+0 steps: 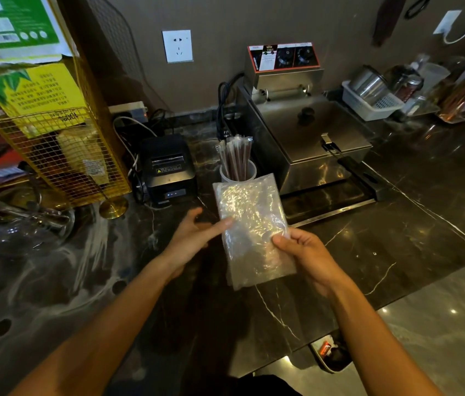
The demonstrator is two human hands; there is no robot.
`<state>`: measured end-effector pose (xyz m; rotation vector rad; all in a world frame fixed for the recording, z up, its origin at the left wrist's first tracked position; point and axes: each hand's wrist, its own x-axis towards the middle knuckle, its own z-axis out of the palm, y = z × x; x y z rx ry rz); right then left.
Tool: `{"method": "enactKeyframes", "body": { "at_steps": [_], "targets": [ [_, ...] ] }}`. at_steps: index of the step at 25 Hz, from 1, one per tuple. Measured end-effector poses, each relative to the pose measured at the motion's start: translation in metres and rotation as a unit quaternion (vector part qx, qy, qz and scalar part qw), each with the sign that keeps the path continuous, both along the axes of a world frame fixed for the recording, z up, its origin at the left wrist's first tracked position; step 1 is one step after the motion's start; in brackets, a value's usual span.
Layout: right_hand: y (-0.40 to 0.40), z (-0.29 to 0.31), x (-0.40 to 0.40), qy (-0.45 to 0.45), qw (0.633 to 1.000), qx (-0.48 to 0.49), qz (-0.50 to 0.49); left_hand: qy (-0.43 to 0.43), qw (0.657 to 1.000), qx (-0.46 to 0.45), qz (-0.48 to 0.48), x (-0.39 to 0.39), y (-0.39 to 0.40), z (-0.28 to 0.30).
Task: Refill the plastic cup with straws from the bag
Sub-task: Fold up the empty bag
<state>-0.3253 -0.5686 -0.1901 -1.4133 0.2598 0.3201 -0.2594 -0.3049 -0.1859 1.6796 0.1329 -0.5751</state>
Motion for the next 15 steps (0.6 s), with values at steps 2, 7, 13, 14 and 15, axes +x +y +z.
{"method": "enactKeyframes", "body": {
  "at_steps": [2,7,13,14,15],
  "targets": [
    [0.003,-0.001,-0.002,0.013,0.998,0.064,-0.011,0.083,0.994,-0.067,-0.02,-0.008,-0.007,-0.008],
    [0.004,-0.008,-0.007,0.029,0.998,0.059,-0.012,0.066,0.985,-0.16,0.006,-0.013,-0.015,-0.016],
    [0.006,-0.017,-0.006,0.051,0.998,0.032,-0.031,0.03,0.994,-0.101,-0.018,-0.011,-0.016,-0.013],
    [0.007,-0.017,-0.006,0.052,0.998,0.028,-0.029,0.026,0.995,-0.092,-0.026,-0.011,-0.016,-0.012],
    [0.008,-0.018,-0.005,0.055,0.998,0.023,-0.027,0.023,0.995,-0.089,-0.033,-0.012,-0.016,-0.011]
  ]
}}
